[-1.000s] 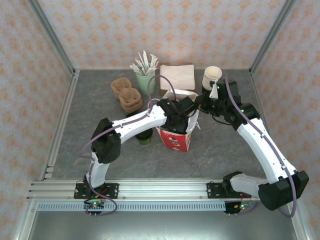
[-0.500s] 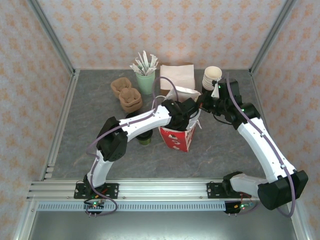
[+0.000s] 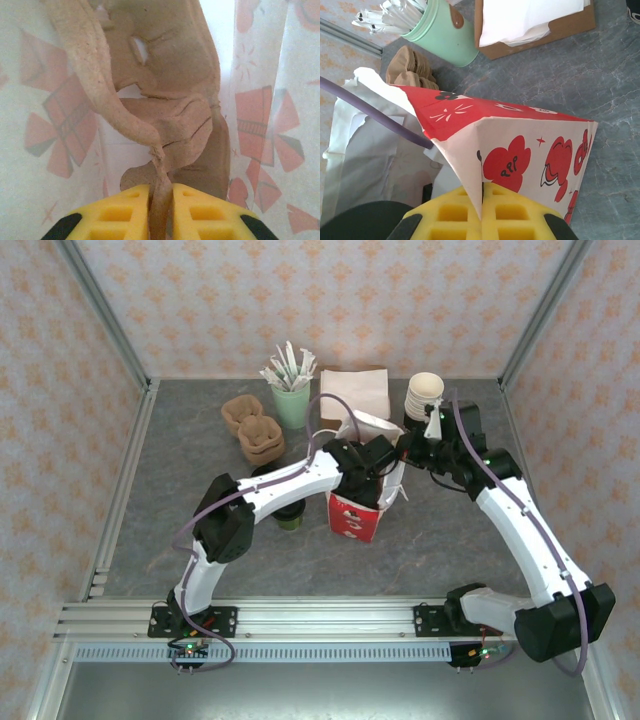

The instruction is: Pack the takeout coffee

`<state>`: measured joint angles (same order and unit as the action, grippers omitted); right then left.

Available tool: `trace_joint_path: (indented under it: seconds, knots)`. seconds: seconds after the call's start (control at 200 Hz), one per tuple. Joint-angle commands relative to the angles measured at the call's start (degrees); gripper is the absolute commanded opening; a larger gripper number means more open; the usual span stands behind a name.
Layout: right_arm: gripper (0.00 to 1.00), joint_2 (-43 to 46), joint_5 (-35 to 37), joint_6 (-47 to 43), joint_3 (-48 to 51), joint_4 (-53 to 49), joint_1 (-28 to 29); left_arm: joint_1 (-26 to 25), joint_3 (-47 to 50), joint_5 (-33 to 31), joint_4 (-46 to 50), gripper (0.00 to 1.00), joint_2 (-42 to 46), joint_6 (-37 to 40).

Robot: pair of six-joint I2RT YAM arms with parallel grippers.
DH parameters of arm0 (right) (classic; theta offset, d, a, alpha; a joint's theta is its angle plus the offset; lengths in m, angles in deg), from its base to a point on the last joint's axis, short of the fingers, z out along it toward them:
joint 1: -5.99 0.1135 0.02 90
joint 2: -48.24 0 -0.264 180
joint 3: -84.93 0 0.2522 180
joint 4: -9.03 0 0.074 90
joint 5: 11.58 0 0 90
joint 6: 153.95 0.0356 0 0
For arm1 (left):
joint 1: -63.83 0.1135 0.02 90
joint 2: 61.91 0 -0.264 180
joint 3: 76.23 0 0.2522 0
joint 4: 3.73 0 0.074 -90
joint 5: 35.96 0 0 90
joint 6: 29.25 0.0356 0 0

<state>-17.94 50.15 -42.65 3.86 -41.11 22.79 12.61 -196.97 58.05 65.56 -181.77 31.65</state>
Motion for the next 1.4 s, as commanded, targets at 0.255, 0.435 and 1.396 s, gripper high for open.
trace_joint_path:
  seconds: [0.255,0.435,1.396]
  knots:
    - [0.00,2.5,-3.2,-8.0,2.6,-3.8,-0.5,0.3,4.2,-0.5,-7.3,0.07,9.3,0.8]
    - [0.00,2.5,-3.9,-9.0,3.0,-3.9,-1.1,0.5,3.9,-0.3,-7.5,0.06,8.8,0.7]
    - [0.00,3.0,-5.4,-10.6,4.4,-1.8,-1.8,1.2,-4.4,-1.1,-6.8,0.30,5.7,1.8]
